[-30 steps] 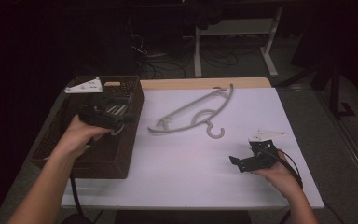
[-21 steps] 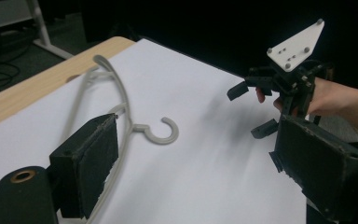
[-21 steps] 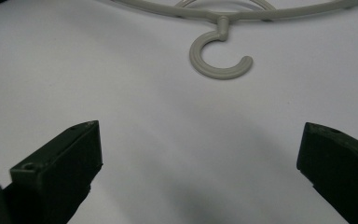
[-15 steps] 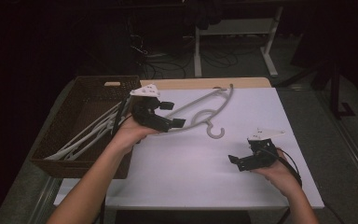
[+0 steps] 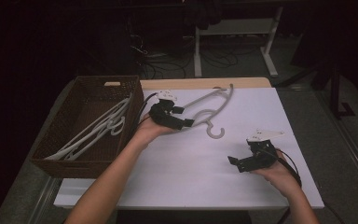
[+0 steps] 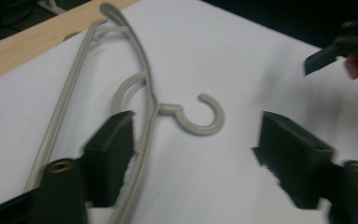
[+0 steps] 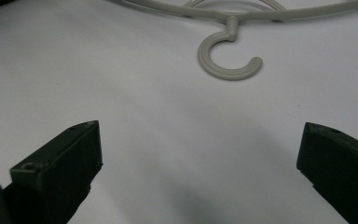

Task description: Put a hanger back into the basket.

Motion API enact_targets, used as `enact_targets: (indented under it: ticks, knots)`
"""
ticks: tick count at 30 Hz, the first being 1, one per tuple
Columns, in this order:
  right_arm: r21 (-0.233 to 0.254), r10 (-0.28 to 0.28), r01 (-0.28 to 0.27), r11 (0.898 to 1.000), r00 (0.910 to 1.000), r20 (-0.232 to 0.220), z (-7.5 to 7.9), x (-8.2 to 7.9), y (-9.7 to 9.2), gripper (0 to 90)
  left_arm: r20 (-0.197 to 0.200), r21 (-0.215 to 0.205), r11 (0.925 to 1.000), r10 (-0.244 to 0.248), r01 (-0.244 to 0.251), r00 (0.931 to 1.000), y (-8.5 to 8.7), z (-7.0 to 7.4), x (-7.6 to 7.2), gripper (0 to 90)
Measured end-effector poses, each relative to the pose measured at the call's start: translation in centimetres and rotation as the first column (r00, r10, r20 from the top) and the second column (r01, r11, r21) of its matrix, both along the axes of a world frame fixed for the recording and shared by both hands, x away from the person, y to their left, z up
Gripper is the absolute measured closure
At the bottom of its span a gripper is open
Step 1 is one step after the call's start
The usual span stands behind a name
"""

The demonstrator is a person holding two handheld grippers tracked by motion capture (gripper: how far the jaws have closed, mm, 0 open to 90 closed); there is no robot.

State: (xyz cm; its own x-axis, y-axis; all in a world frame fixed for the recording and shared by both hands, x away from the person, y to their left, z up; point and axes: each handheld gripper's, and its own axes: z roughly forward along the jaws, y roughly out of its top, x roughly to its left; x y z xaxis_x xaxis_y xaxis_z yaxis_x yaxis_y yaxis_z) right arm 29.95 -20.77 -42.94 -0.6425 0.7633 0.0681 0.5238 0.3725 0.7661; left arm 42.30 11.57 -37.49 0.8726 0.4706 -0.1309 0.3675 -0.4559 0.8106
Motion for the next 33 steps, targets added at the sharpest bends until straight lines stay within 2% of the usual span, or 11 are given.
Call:
enact_targets:
  ticks: [2, 4, 5, 6, 7, 9, 13, 14, 22, 26, 33]
  knots:
    - [0.0, 0.0, 0.0, 1.0, 1.0, 0.001, 0.0, 0.0, 0.0, 0.0, 0.004, 0.031, 0.9993, 0.021, -0.022, 0.9998, -0.2, -1.1, 0.8, 38.2]
    - [-0.001, 0.0, 0.0, 1.0, 1.0, 0.003, 0.1, 0.0, 0.0, 0.0, 0.006, 0.042, 0.9988, 0.024, -0.024, 0.9997, -0.3, -1.4, 1.0, 50.0]
    - [-0.001, 0.0, 0.0, 1.0, 1.0, 0.003, 0.1, 0.0, 0.0, 0.0, 0.009, 0.054, 0.9982, 0.027, -0.028, 0.9996, -0.3, -1.8, 1.3, 50.0]
    - [-0.002, 0.0, 0.0, 1.0, 1.0, 0.005, 0.1, 0.0, 0.0, 0.0, 0.012, 0.069, 0.9968, 0.04, -0.04, 0.9991, -0.4, -2.3, 1.7, 55.2]
    - [0.001, -0.002, 0.002, 1.0, 1.0, 0.006, 0.1, 0.0, -0.1, 0.0, 0.009, 0.092, 0.9945, 0.049, -0.05, 0.9988, -0.6, -3.0, 2.1, 67.2]
    - [0.001, -0.003, 0.003, 1.0, 1.0, 0.005, 0.1, 0.0, -0.1, 0.0, 0.004, 0.126, 0.9901, 0.062, -0.062, 0.9981, -0.9, -3.8, 2.6, 75.6]
    - [0.002, -0.001, 0.001, 1.0, 1.0, 0.004, 0.0, 0.0, -0.1, 0.0, -0.01, 0.166, 0.9837, 0.071, -0.069, 0.9974, -1.5, -5.2, 3.5, 89.4]
    - [0.002, -0.001, 0.001, 1.0, 1.0, 0.004, 0.0, 0.0, -0.1, 0.0, -0.01, 0.166, 0.9837, 0.071, -0.069, 0.9974, -1.5, -5.2, 3.5, 89.7]
    - [0.002, 0.0, 0.0, 1.0, 1.0, -0.001, -0.1, 0.0, -0.1, 0.0, -0.011, 0.24, 0.9678, 0.081, -0.076, 0.9967, -3.0, -6.8, 4.6, 89.8]
    - [0.004, 0.0, 0.0, 1.0, 1.0, 0.002, 0.0, 0.0, -0.1, 0.0, -0.019, 0.25, 0.966, 0.074, -0.067, 0.9971, -3.2, -7.1, 4.7, 89.9]
    - [0.002, 0.002, -0.002, 1.0, 1.0, -0.001, -0.1, 0.1, -0.1, 0.0, -0.031, 0.241, 0.9699, 0.041, -0.033, 0.9987, -3.1, -6.8, 4.2, 90.0]
